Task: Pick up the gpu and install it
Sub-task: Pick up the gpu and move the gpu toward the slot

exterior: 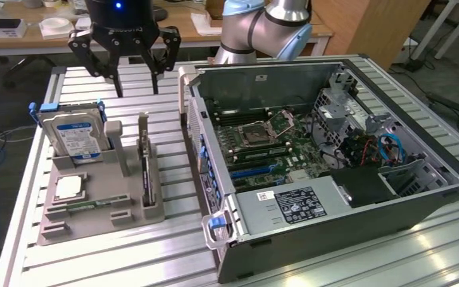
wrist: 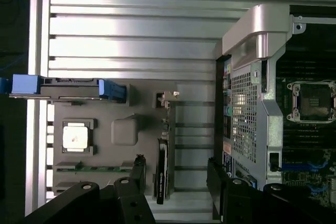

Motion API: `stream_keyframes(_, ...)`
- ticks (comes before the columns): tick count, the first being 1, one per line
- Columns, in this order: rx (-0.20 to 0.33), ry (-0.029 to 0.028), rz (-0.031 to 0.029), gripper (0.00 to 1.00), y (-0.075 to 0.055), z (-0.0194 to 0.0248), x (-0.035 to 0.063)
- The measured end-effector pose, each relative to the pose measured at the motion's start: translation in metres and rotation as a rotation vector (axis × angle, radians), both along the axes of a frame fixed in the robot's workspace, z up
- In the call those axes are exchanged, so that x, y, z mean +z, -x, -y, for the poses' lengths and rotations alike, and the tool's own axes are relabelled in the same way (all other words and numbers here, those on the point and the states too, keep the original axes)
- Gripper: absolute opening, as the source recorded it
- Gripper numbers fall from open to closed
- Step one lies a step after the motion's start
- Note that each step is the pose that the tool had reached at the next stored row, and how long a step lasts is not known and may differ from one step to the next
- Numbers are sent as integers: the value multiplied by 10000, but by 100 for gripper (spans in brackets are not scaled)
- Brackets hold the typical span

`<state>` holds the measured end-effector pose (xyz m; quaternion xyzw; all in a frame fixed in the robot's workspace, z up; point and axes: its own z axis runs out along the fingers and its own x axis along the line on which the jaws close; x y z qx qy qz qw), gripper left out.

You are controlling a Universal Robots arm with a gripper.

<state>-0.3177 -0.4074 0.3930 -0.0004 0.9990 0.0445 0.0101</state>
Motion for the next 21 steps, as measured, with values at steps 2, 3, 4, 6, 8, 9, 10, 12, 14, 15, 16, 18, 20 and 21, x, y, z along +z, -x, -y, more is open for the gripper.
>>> stream_keyframes(2, 110, 2, -2, 59, 16, 14, 1)
stream_keyframes(3, 146, 2, -2, 59, 24, 24, 1)
stream_keyframes(4, 180, 2, -2, 59, 31, 33, 1)
stream_keyframes(6, 247, 2, -2, 59, 43, 55, 1)
stream_keyframes(8, 306, 2, -2, 59, 52, 82, 1)
stream_keyframes(9, 322, 1, -3, 59, 53, 100, 1)
stream_keyframes(10, 333, 1, -2, 59, 54, 119, 0)
stream_keyframes(12, 353, 2, -2, 59, 55, 150, -1)
stream_keyframes(14, 367, 24, -2, 59, 56, 172, -1)
stream_keyframes(15, 370, 45, -3, 59, 57, 179, 0)
stream_keyframes(16, 371, 65, -3, 59, 57, 184, -1)
stream_keyframes(18, 376, 99, -4, 59, 57, 196, -1)
stream_keyframes(20, 377, 105, -3, 59, 58, 205, -1)
stream_keyframes(21, 376, 108, -3, 59, 58, 209, -1)
